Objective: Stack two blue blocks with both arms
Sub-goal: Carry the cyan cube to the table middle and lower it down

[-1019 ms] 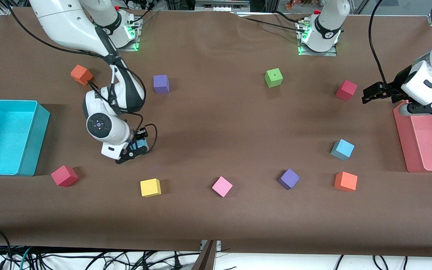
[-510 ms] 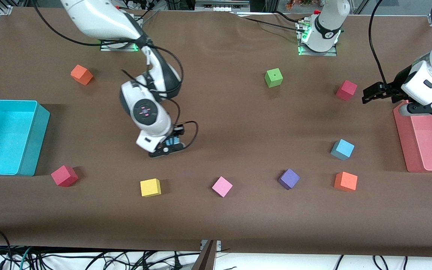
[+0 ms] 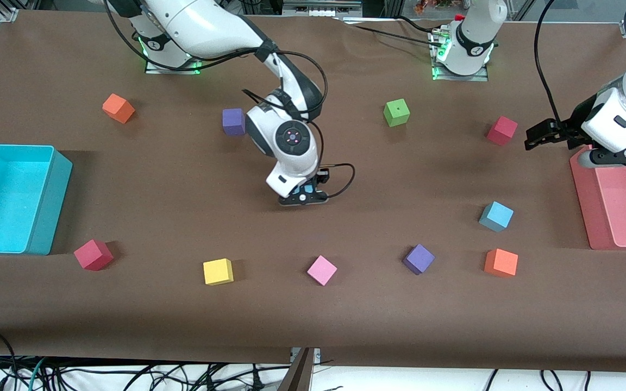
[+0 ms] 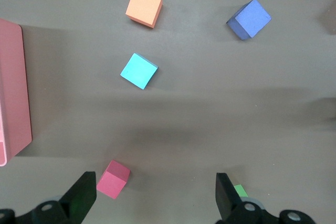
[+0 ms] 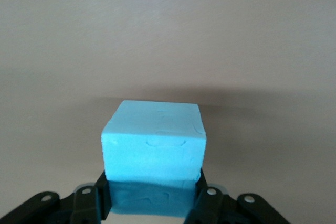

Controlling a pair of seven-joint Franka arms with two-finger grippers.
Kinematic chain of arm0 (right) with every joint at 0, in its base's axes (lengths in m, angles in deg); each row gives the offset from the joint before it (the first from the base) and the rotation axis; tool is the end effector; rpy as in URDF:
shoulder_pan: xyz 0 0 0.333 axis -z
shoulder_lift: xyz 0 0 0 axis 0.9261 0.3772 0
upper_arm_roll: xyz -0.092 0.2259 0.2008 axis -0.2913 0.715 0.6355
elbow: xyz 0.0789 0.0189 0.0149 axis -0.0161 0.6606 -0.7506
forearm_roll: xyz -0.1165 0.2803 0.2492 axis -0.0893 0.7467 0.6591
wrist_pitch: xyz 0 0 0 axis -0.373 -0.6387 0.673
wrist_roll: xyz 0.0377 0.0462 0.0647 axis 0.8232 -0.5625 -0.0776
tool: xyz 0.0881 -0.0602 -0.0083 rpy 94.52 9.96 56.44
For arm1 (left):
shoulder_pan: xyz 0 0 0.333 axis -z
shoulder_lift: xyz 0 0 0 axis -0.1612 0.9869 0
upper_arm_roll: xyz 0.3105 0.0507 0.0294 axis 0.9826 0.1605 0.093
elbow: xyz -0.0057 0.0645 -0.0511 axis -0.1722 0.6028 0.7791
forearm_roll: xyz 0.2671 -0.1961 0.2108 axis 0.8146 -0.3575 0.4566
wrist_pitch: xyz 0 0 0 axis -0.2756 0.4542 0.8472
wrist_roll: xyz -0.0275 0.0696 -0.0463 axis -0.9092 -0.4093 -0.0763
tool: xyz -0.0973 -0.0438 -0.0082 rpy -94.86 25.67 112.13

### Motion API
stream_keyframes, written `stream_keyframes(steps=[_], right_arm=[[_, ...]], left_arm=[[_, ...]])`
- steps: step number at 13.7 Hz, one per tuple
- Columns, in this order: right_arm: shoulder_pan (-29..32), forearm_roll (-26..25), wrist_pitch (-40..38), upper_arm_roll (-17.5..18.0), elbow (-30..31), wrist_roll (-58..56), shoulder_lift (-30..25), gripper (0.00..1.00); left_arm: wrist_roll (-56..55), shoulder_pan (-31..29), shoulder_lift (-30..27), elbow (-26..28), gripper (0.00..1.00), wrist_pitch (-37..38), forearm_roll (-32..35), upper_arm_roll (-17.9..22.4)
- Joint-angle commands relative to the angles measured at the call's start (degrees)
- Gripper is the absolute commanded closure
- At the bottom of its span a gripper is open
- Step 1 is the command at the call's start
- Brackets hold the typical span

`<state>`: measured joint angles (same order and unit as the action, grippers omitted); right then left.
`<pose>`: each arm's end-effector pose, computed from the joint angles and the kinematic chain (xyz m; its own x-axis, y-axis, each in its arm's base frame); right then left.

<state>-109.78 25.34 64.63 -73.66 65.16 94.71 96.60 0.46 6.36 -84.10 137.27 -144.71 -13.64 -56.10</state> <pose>0.5278 0.5145 0.2441 0.9934 0.0957 -0.0625 0.0932 -0.9948 -0.0410 0.5541 -0.0207 0.5500 0.9917 0.0712 -0.1069 0.0752 -0.9966 0.0343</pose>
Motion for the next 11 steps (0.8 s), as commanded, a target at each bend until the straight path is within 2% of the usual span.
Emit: stream_keyframes(steps=[1,4,10,11], right_arm=[[-2.3,1.0,0.4,-0.2,-2.4,0.7,1.5,0.69],[-2.7,3.9,2.3,1.5,-2.6,2.4,2.5,0.69],[-4.7,4.2,6.2,1.5,-2.6,4.9,5.4,0.67],[-4.7,4.2,6.1,1.5,-2.6,5.0,5.4,0.51]], left_arm=[[1.1,-0.2,0.4,-1.1,0.00,1.0,0.4,0.0],[1.2,-0.7,0.5,-1.1,0.00,1.1,1.0,0.0],[0.9,-0.6,0.5,-1.1,0.00,1.1,0.8,-0.1],[1.0,-0.6,0.8,-1.1,0.00,1.2,0.8,-0.1]])
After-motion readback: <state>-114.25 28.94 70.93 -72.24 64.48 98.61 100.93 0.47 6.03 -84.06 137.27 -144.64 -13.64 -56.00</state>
